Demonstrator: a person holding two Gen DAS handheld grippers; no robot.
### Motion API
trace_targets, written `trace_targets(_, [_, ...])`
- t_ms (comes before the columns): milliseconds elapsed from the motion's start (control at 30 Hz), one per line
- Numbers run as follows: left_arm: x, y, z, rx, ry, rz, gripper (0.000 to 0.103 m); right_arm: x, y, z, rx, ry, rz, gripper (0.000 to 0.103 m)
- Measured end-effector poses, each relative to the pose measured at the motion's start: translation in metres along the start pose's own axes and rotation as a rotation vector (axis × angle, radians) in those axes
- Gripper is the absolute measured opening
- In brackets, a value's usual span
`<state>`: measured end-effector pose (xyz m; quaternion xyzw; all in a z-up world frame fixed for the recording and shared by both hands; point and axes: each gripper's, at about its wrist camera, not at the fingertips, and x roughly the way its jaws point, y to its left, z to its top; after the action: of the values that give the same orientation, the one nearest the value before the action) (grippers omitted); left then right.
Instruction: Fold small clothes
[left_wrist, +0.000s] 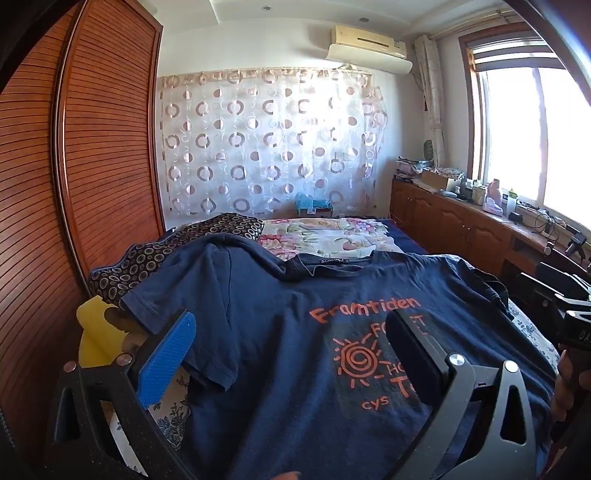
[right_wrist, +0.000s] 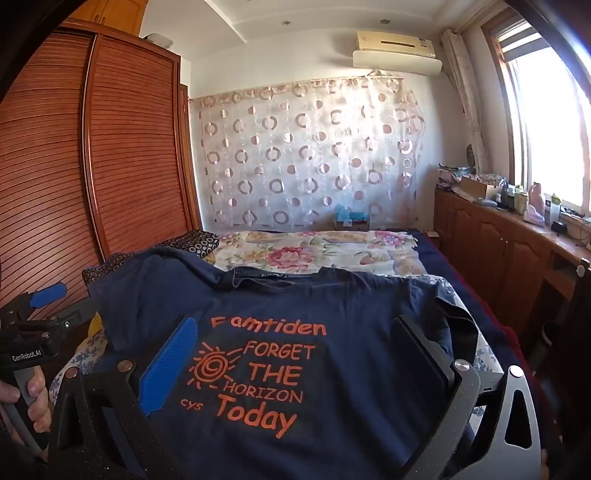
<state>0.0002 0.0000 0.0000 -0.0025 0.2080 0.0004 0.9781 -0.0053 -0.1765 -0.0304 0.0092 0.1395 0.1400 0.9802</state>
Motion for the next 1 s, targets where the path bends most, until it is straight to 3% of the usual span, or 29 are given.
trace_targets(1000, [-0.007,-0.003,0.007,0.002,-0.016,-0.006,0.103,0.0,0.001,0.0,-0.009,0.008,-0.002,0.103])
